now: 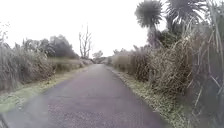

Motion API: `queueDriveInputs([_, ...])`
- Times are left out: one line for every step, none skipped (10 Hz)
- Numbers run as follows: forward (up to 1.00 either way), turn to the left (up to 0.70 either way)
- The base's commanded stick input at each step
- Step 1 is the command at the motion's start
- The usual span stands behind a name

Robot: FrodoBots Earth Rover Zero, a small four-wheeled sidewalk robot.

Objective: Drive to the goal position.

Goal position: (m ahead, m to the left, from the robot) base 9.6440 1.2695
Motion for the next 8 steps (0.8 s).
queueDriveInputs([0.00,0.70])
queueDriveInputs([0.00,0.70])
queueDriveInputs([0.00,0.70])
queueDriveInputs([0.70,0.35])
queueDriveInputs([0.70,0.35])
queueDriveInputs([0.70,0.35])
queueDriveInputs([0.70,0.35])
queueDriveInputs([0.70,0.35])
